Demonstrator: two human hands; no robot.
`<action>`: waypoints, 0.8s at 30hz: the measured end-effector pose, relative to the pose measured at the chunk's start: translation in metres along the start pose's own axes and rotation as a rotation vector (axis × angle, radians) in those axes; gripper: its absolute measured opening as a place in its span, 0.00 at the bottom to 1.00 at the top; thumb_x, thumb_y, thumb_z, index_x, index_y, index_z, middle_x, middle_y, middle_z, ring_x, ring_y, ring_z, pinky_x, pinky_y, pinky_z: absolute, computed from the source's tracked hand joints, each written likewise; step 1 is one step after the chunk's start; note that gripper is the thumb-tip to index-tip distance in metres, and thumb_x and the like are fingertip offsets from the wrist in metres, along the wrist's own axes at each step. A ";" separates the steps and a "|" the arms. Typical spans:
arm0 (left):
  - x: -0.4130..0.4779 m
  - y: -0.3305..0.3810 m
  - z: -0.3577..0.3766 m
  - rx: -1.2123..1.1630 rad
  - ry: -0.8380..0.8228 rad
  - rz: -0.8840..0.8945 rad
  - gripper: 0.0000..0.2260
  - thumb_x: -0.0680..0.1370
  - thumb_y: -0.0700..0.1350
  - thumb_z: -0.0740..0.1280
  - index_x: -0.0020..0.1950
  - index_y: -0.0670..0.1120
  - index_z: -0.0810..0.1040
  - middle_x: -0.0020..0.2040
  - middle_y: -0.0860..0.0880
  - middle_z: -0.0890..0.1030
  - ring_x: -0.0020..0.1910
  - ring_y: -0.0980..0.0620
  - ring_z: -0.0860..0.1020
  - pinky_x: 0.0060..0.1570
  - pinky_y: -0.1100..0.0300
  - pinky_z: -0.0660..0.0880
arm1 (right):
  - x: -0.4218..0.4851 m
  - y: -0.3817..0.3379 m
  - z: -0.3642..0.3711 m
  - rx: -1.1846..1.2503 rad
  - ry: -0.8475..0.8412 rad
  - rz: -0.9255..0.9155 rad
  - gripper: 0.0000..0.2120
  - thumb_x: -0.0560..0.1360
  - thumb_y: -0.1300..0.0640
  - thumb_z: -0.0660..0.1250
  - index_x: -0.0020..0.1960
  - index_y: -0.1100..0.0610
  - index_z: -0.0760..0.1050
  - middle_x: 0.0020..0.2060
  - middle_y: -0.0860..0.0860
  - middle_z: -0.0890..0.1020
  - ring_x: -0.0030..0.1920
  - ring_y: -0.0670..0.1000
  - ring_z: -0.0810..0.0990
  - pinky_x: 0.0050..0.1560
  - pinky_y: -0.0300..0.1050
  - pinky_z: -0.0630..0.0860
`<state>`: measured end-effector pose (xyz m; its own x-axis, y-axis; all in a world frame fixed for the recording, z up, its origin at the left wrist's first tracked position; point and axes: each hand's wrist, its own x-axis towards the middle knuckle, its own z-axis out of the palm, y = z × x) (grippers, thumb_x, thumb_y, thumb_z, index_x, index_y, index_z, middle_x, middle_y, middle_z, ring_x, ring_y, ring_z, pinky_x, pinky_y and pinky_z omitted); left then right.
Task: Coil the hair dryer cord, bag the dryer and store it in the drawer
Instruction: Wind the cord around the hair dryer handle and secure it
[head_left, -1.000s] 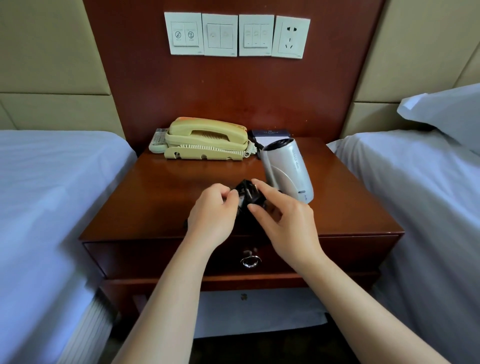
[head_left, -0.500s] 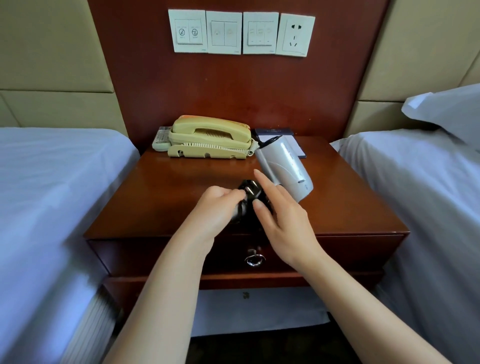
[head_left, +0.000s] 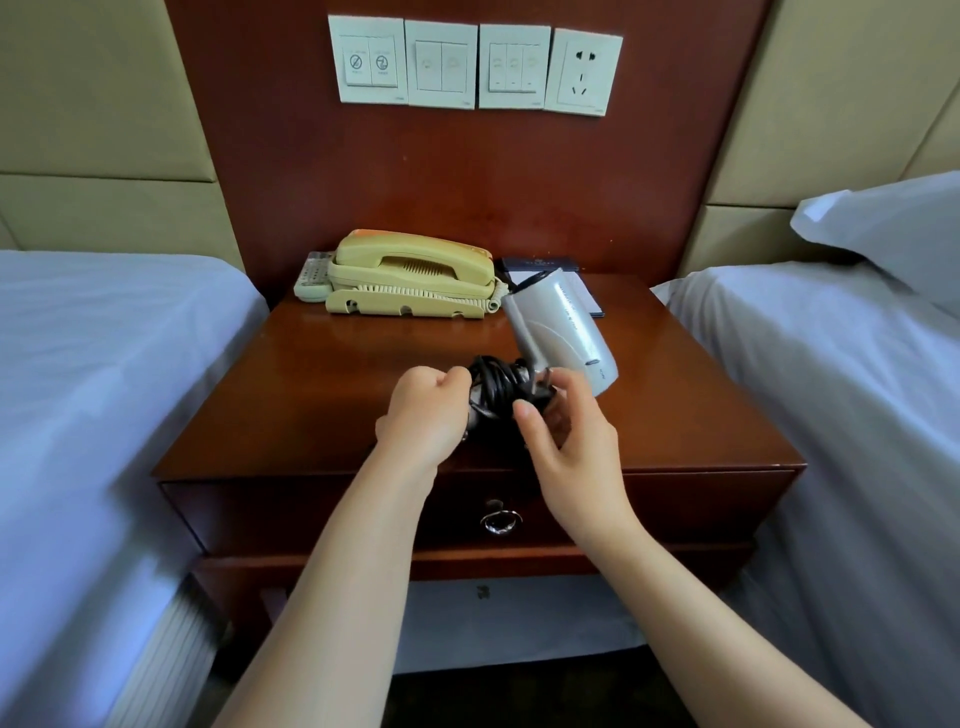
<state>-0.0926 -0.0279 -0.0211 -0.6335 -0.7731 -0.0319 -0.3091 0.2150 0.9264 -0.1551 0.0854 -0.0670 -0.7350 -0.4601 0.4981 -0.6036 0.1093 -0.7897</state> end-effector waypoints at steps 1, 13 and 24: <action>0.002 0.001 -0.001 -0.019 0.012 -0.005 0.19 0.78 0.44 0.56 0.28 0.47 0.55 0.21 0.52 0.58 0.28 0.48 0.57 0.44 0.54 0.56 | 0.000 0.001 -0.002 -0.015 0.002 0.005 0.08 0.76 0.54 0.66 0.53 0.50 0.69 0.31 0.48 0.75 0.32 0.47 0.72 0.36 0.41 0.71; 0.006 0.000 -0.001 -0.186 -0.061 0.035 0.11 0.78 0.49 0.62 0.36 0.53 0.76 0.40 0.53 0.79 0.50 0.49 0.75 0.56 0.54 0.69 | 0.000 0.001 -0.003 -0.052 0.002 -0.138 0.22 0.76 0.60 0.65 0.70 0.54 0.67 0.51 0.42 0.77 0.54 0.51 0.74 0.50 0.22 0.68; -0.004 -0.002 0.002 0.045 -0.099 0.306 0.13 0.76 0.40 0.63 0.31 0.44 0.71 0.43 0.50 0.77 0.38 0.59 0.73 0.37 0.72 0.67 | 0.022 -0.007 -0.008 -0.102 0.173 -0.130 0.12 0.74 0.56 0.68 0.57 0.53 0.76 0.37 0.47 0.78 0.37 0.42 0.74 0.39 0.26 0.69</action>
<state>-0.0910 -0.0236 -0.0236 -0.7673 -0.6068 0.2075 -0.1226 0.4564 0.8813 -0.1697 0.0814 -0.0473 -0.6858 -0.3193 0.6541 -0.7183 0.1519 -0.6790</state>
